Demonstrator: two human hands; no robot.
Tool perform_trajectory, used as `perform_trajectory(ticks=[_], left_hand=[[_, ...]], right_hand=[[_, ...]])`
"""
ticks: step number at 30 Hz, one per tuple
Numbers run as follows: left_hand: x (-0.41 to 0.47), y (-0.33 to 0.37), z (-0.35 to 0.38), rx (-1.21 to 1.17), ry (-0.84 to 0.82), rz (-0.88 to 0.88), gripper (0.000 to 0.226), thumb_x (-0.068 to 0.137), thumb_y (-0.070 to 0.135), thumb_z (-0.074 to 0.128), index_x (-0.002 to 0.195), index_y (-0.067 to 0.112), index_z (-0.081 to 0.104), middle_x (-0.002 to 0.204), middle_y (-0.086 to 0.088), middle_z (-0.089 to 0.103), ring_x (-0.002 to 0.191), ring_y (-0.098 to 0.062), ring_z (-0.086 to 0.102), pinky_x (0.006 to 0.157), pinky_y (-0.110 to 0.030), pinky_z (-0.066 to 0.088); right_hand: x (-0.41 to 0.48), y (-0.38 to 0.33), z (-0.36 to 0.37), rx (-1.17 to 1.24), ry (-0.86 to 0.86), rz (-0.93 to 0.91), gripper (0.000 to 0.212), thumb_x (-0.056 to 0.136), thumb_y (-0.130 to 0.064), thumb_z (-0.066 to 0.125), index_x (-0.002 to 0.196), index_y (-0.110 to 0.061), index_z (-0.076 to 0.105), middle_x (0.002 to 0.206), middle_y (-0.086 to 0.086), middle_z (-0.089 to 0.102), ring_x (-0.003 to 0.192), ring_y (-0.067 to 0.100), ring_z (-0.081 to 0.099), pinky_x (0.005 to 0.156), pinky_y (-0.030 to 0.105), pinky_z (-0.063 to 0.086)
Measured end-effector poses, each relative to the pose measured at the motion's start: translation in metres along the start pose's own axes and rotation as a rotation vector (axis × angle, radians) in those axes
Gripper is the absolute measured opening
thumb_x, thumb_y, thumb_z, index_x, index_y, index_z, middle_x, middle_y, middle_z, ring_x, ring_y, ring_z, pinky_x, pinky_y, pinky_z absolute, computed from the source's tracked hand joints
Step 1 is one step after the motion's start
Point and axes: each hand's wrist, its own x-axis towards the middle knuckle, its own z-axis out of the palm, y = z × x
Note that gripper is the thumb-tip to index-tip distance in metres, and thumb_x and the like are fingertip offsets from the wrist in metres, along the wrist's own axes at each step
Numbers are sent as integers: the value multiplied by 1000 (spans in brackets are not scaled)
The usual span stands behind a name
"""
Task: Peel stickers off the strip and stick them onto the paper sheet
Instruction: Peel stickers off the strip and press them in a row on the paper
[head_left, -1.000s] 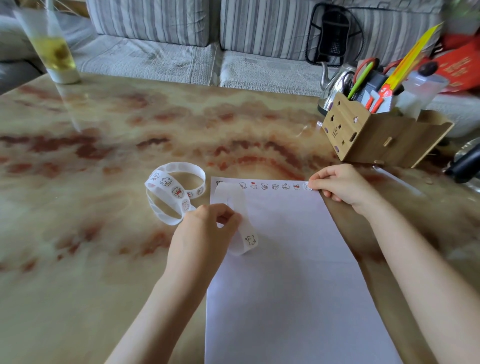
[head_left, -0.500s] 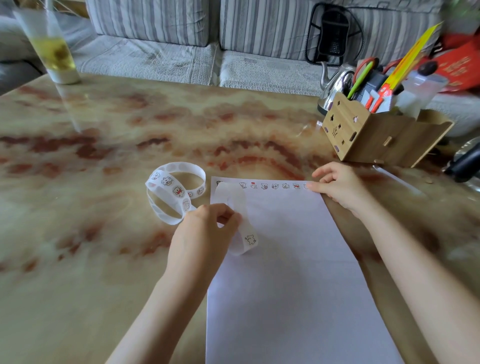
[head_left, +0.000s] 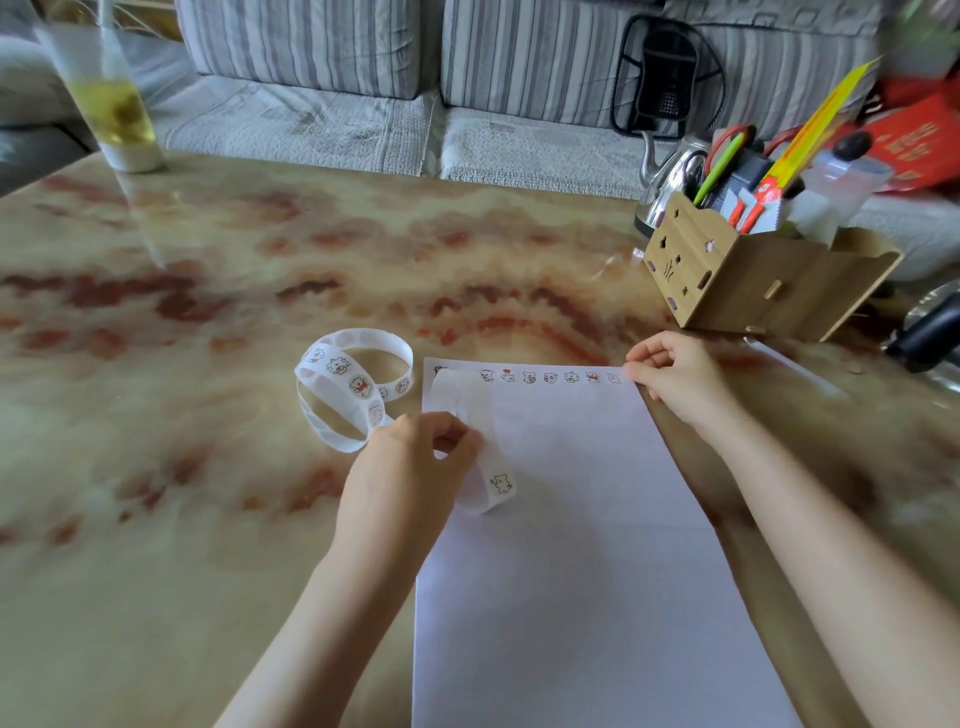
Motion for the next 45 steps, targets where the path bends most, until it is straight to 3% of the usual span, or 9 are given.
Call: perform_trajectory(ticks=[4, 7, 12, 18, 25, 29, 34, 41, 45], left_hand=[[2, 1, -2, -100, 2, -6, 22, 87, 30, 61, 66, 31, 65, 61, 17, 63, 53, -1, 56, 46, -13, 35], [5, 5, -9, -214, 48, -21, 20, 88, 27, 62, 71, 20, 71, 48, 15, 58, 47, 3, 53, 45, -8, 35], [5, 8, -23, -343, 101, -26, 23, 90, 28, 58, 76, 15, 72, 48, 23, 58, 44, 4, 51, 45, -16, 35], [2, 13, -29, -392, 112, 7, 30, 92, 26, 55, 68, 15, 69, 49, 22, 59, 47, 5, 52, 44, -7, 32], [0, 17, -31, -500, -6, -34, 36, 93, 35, 51, 70, 16, 70, 61, 13, 68, 49, 3, 52, 44, -7, 32], [-2, 20, -32, -481, -52, -35, 23, 90, 24, 58, 75, 13, 71, 45, 20, 57, 38, 4, 46, 41, -5, 30], [-3, 20, -32, -463, -48, -20, 25, 91, 23, 58, 69, 17, 69, 43, 20, 54, 37, 3, 45, 42, -5, 30], [-4, 20, -33, -427, -40, -20, 27, 91, 25, 58, 66, 21, 68, 43, 20, 54, 36, 2, 44, 41, -5, 29], [-4, 19, -33, -408, -27, -28, 27, 91, 25, 58, 66, 20, 69, 43, 20, 54, 35, 3, 43, 40, -6, 28]], right_hand=[[-17, -23, 3, 92, 108, -99, 9, 89, -8, 60, 83, -15, 62, 74, -3, 59, 50, -2, 48, 56, 17, 38], [-54, -56, 16, 132, -103, -182, 10, 91, -18, 59, 83, -17, 65, 73, -3, 68, 57, 0, 54, 54, 12, 40], [-111, -92, 35, 196, -415, -266, 3, 87, -24, 67, 86, -22, 69, 81, 0, 73, 76, 15, 67, 71, 32, 50], [-121, -94, 42, 241, -325, -298, 13, 80, -10, 73, 84, -23, 71, 78, -4, 72, 76, 17, 65, 73, 41, 52], [-122, -88, 45, 389, -267, -286, 19, 80, -2, 71, 81, -21, 70, 73, -3, 71, 69, 13, 65, 56, 19, 49], [-122, -84, 47, 418, -246, -305, 17, 81, -1, 70, 80, -18, 71, 77, 1, 72, 69, 16, 65, 56, 19, 49], [-121, -83, 49, 420, -251, -310, 14, 82, -3, 71, 82, -16, 72, 78, 1, 73, 67, 12, 66, 61, 17, 50], [-122, -81, 50, 305, -225, -375, 11, 82, -9, 72, 83, -20, 71, 76, -4, 71, 68, 14, 66, 71, 31, 56], [-123, -82, 52, 192, -191, -452, 8, 83, -14, 71, 83, -21, 69, 80, -8, 68, 74, 14, 63, 70, 35, 52]])
